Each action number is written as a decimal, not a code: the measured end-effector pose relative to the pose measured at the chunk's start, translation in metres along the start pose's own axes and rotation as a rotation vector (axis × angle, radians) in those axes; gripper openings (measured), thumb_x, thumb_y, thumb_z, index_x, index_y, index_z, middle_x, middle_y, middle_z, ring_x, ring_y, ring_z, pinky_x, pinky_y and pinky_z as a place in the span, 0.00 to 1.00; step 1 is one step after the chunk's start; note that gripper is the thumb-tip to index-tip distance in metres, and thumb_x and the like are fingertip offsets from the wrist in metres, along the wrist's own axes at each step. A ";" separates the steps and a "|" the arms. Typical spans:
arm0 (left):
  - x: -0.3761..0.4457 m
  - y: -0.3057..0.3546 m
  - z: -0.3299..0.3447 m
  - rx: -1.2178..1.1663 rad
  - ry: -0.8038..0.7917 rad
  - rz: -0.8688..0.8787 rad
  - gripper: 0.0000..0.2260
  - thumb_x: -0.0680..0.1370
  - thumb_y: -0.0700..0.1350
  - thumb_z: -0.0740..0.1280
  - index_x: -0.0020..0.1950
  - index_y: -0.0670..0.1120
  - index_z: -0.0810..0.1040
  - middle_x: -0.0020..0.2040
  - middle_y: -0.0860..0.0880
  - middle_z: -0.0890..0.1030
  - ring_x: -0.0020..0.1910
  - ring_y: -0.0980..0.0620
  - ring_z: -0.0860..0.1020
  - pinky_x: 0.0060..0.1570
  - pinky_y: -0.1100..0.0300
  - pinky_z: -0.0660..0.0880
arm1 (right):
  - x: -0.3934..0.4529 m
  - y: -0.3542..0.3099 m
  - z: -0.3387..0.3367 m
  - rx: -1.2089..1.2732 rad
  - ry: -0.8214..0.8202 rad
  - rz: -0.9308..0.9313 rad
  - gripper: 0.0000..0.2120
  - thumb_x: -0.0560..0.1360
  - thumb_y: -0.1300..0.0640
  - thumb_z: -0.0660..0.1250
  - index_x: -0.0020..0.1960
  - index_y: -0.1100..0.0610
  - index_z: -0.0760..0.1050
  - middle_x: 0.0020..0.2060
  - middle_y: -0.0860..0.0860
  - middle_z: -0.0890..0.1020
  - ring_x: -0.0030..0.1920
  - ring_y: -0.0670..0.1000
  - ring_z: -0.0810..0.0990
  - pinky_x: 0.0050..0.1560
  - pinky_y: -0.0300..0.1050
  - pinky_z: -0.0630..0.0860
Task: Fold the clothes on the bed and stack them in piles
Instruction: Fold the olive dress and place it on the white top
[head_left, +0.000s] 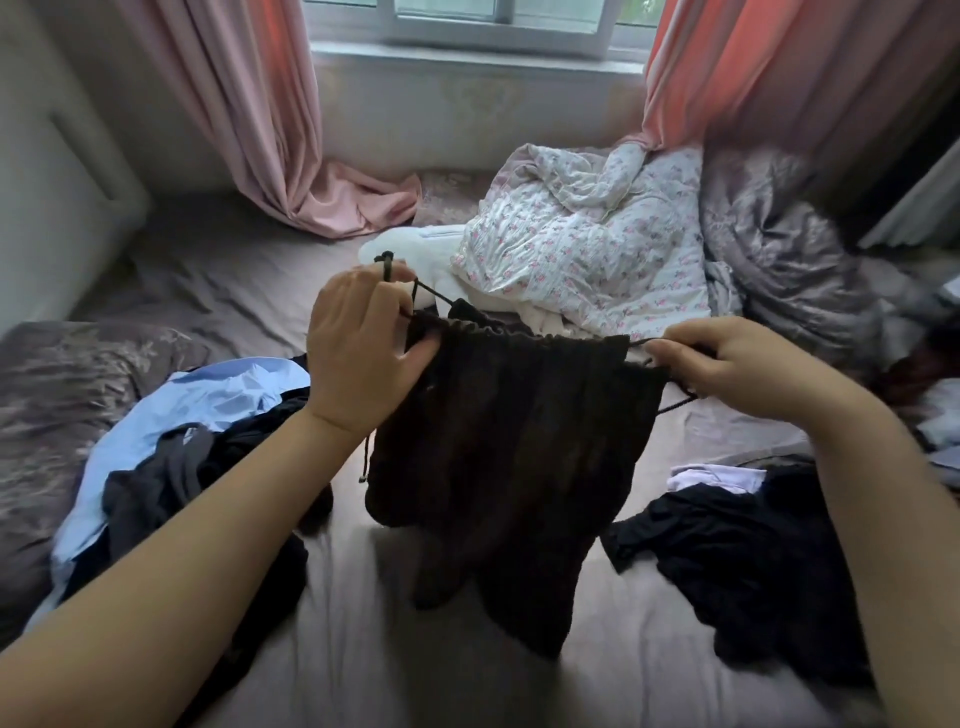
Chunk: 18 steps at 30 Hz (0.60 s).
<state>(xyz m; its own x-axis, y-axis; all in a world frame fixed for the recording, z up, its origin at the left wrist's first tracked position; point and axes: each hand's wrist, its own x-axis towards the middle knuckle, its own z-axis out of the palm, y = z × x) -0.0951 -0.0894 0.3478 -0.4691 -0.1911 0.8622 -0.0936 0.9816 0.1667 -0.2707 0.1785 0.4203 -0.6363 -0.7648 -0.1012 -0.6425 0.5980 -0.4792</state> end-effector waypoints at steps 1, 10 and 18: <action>0.004 0.000 -0.002 0.014 0.006 0.029 0.14 0.70 0.44 0.72 0.46 0.46 0.66 0.50 0.43 0.81 0.51 0.47 0.74 0.56 0.57 0.65 | -0.001 0.000 -0.003 -0.007 0.016 -0.004 0.17 0.78 0.46 0.60 0.35 0.54 0.73 0.29 0.54 0.74 0.30 0.51 0.71 0.39 0.55 0.72; 0.013 0.010 -0.019 -0.020 0.139 0.155 0.07 0.69 0.41 0.63 0.42 0.46 0.66 0.42 0.44 0.81 0.42 0.46 0.77 0.50 0.52 0.63 | -0.018 -0.020 -0.034 0.297 -0.158 -0.069 0.11 0.77 0.46 0.61 0.48 0.43 0.83 0.29 0.58 0.75 0.28 0.51 0.70 0.29 0.40 0.67; 0.021 -0.012 0.021 -0.029 -0.138 -0.048 0.10 0.67 0.43 0.66 0.44 0.44 0.67 0.44 0.42 0.77 0.45 0.42 0.73 0.44 0.50 0.66 | 0.038 0.004 -0.021 0.433 -0.144 0.047 0.13 0.77 0.47 0.63 0.51 0.52 0.83 0.36 0.50 0.80 0.30 0.44 0.74 0.31 0.35 0.70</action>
<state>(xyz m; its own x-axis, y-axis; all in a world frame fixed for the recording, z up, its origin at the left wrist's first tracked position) -0.1228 -0.1049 0.3538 -0.5812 -0.2349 0.7791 -0.0947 0.9704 0.2219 -0.3065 0.1570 0.4331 -0.5746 -0.7834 -0.2370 -0.3574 0.5006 -0.7885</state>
